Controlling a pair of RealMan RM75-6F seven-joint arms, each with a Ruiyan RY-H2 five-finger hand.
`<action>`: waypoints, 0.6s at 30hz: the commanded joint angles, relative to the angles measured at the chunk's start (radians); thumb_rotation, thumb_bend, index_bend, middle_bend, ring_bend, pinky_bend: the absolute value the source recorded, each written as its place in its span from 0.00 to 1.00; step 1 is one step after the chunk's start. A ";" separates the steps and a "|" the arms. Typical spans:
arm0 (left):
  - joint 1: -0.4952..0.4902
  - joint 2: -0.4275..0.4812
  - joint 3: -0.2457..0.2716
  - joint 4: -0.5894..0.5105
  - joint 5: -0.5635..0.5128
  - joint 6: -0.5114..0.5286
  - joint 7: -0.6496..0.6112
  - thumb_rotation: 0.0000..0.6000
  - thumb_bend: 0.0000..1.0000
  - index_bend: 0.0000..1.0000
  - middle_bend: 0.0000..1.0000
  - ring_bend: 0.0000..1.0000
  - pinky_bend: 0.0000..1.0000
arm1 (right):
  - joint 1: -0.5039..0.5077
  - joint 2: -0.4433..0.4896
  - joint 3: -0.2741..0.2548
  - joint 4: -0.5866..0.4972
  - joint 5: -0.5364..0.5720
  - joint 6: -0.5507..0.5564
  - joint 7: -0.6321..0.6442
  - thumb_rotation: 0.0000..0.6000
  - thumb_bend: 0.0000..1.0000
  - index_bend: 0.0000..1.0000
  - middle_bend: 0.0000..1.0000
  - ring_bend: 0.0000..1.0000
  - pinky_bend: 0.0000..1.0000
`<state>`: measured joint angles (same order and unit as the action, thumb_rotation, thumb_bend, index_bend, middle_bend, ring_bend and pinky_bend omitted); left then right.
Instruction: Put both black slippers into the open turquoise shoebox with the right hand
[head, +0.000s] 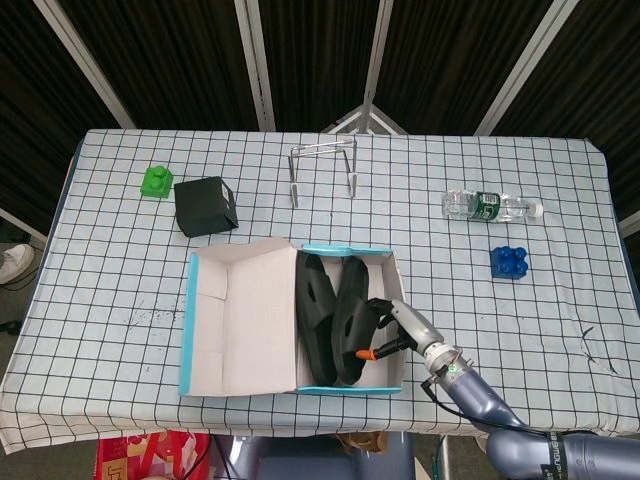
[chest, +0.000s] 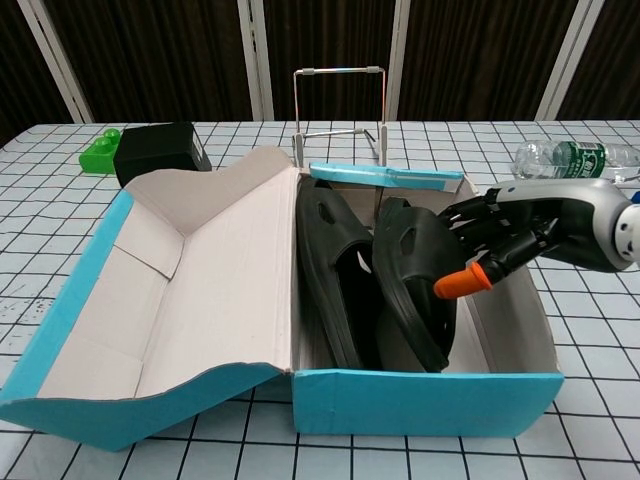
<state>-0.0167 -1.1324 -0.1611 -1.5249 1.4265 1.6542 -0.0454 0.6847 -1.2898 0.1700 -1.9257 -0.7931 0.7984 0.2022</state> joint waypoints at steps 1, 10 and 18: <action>0.000 0.000 0.000 0.000 0.000 0.000 0.000 1.00 0.64 0.24 0.05 0.03 0.10 | 0.003 -0.012 -0.010 0.007 0.004 0.011 -0.023 1.00 0.81 0.64 0.41 0.34 0.32; 0.000 0.000 -0.001 0.001 -0.001 0.001 -0.003 1.00 0.64 0.24 0.05 0.03 0.10 | 0.004 -0.052 -0.040 0.021 -0.029 0.077 -0.124 1.00 0.81 0.65 0.41 0.34 0.32; 0.000 0.000 -0.001 0.001 -0.001 0.001 -0.004 1.00 0.64 0.24 0.05 0.03 0.10 | -0.008 -0.114 -0.076 0.043 -0.095 0.172 -0.247 1.00 0.81 0.65 0.41 0.34 0.32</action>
<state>-0.0163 -1.1321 -0.1621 -1.5243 1.4251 1.6551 -0.0492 0.6806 -1.3912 0.1022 -1.8887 -0.8769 0.9589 -0.0293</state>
